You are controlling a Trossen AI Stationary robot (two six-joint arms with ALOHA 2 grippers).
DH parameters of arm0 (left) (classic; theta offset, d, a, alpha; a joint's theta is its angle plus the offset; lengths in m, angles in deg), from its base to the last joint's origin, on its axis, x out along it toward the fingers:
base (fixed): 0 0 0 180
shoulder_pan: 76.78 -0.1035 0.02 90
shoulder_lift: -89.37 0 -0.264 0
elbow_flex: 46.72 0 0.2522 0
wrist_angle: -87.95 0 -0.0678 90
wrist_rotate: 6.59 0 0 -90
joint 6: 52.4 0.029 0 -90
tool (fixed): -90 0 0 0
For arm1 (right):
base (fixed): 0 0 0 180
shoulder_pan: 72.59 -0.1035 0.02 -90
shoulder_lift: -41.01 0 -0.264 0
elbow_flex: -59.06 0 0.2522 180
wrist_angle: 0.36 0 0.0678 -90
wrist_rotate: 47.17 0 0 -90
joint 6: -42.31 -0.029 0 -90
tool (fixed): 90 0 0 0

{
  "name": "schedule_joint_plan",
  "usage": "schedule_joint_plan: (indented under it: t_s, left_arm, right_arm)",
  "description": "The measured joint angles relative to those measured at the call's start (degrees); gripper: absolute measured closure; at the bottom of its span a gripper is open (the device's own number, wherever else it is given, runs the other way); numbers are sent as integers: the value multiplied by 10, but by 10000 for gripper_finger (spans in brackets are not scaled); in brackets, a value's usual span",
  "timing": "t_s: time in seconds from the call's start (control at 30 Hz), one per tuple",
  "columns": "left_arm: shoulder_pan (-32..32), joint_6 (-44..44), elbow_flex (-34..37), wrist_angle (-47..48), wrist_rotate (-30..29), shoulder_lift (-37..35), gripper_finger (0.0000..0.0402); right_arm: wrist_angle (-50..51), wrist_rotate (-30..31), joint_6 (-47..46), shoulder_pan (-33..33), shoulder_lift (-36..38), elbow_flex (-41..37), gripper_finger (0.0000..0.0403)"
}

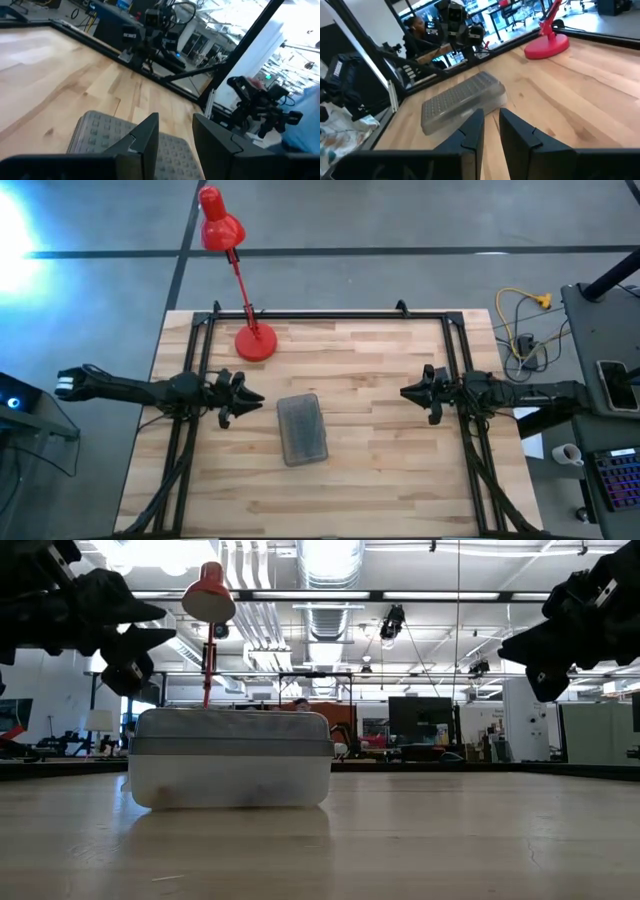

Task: Pick & place school supplies into a supply box
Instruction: Return to Home Position

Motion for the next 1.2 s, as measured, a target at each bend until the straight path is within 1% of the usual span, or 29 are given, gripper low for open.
schedule_joint_plan:
  t_s: [0.23,1.2]
  left_arm:
    - [0,0,0,2,0,31,297]
    - [0,0,0,2,0,141,297]
  right_arm:
    - [0,0,-1,0,-10,0,351]
    - [0,0,-1,0,-11,1,351]
